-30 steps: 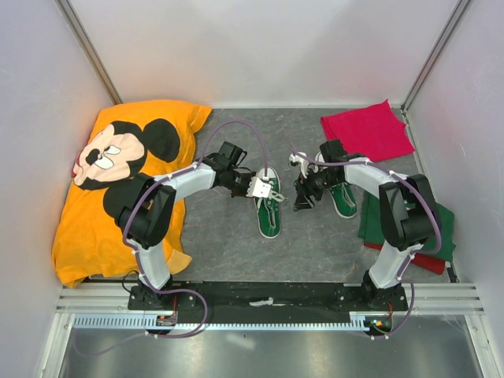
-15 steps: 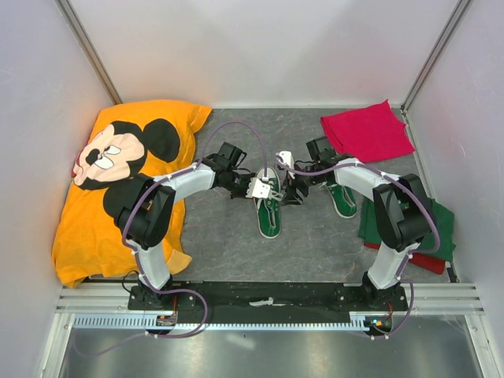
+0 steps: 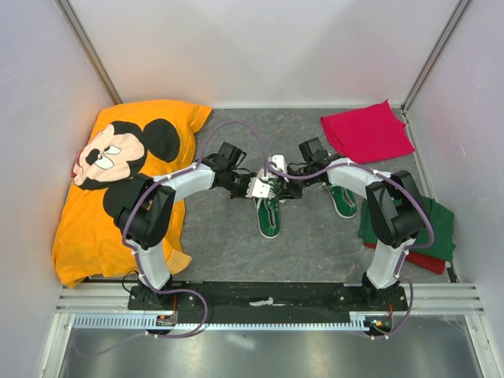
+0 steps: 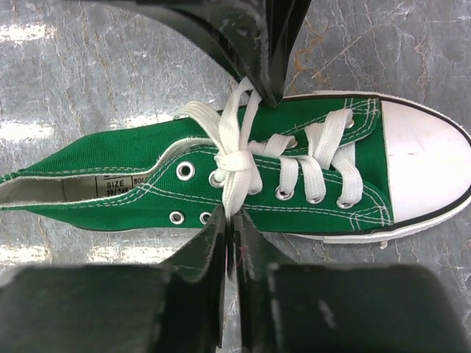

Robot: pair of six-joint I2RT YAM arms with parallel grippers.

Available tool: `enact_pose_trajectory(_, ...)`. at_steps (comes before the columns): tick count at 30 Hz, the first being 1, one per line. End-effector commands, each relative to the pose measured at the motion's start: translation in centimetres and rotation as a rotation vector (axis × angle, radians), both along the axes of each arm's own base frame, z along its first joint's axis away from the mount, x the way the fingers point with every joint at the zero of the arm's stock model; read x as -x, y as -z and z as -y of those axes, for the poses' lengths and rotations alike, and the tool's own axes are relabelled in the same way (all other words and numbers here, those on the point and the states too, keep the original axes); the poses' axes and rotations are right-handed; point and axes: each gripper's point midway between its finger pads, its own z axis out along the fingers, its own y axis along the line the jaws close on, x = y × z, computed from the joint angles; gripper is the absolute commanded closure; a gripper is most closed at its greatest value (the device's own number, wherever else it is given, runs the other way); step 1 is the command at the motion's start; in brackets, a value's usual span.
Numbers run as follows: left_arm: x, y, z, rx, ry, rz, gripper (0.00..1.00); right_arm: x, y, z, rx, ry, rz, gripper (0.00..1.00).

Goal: Tie the shoes

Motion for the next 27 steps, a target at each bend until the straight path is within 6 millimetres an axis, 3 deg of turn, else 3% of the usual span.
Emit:
enact_pose_trajectory(1, -0.6, -1.6, -0.4, 0.025, -0.035, 0.022, 0.98, 0.4, -1.3, -0.2, -0.026, -0.056, 0.053, 0.92)
enact_pose_trajectory(2, -0.6, -1.7, -0.5, 0.026, -0.042, 0.021, 0.98, 0.6, -1.2, 0.0, -0.017, -0.057, 0.047, 1.00)
enact_pose_trajectory(17, -0.6, -1.5, -2.1, 0.019, -0.058, 0.028, 0.98, 1.0, -0.4, 1.4, 0.047, -0.017, 0.021, 1.00)
enact_pose_trajectory(25, -0.4, -2.1, -1.1, 0.054, -0.049, 0.006, 0.99, 0.3, -1.2, 0.5, 0.021, -0.015, 0.011, 1.00)
enact_pose_trajectory(27, -0.6, -2.7, -0.8, 0.071, -0.054, 0.003, 0.91, 0.2, -1.5, 0.4, 0.013, -0.006, 0.001, 0.81)
